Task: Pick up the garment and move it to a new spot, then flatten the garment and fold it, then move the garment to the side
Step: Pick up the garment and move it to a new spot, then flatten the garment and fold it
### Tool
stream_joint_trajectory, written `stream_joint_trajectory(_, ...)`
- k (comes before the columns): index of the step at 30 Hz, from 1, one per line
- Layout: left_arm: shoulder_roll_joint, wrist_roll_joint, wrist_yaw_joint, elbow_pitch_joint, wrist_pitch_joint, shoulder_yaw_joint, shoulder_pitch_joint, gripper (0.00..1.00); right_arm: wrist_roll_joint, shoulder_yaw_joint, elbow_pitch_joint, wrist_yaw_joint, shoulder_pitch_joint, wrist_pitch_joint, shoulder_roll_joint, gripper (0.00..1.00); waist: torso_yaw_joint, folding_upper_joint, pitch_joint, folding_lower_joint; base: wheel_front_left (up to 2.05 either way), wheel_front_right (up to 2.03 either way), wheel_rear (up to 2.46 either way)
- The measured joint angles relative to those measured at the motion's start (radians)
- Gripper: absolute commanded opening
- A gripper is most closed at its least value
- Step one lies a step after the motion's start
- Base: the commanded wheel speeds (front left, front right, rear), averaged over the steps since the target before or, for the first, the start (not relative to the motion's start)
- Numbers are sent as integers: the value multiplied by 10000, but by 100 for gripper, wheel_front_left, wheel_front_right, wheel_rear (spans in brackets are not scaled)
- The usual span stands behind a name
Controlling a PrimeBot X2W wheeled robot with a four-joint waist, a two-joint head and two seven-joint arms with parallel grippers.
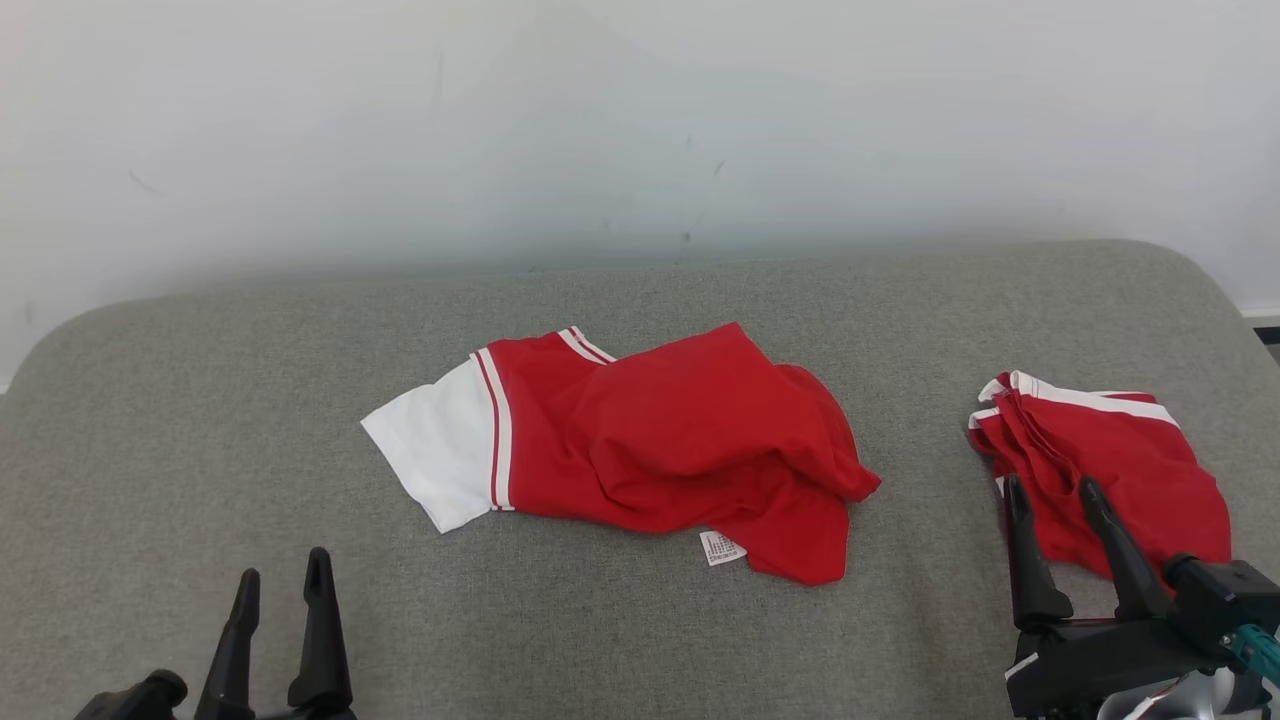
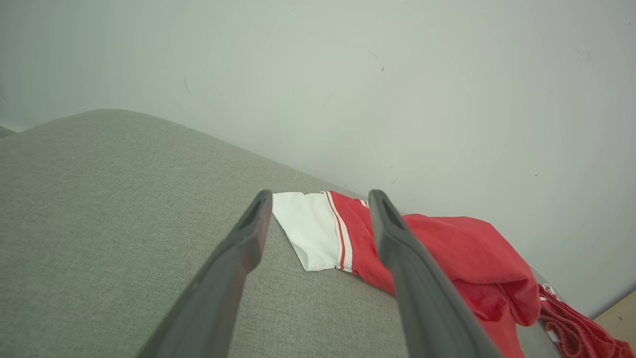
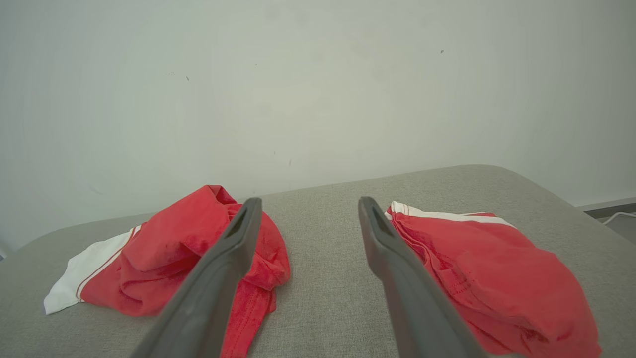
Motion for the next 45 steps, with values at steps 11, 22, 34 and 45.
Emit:
stream_joint_trajectory(11,-29,479,0,-2,109,25,0,100,-6,140,96,102,-168,-96,-31,100,1,0,4,0,0,0,0)
stream_joint_trajectory(22,399,495,0,1124,1490,-27,-946,100,-186,673,276,314,-418,-71,-12,100,-521,0,51,1,0,0,0)
stream_joint_trajectory(34,1551,631,-199,3162,4119,-244,-3868,100,-263,876,153,431,-761,23,-4,100,-1547,0,421,0,0,0,0)
stream_joint_trajectory(45,2571,1145,-259,4813,6955,-487,-5763,100,-259,830,21,571,-1050,50,-33,100,-2711,1,1297,2,0,0,0)
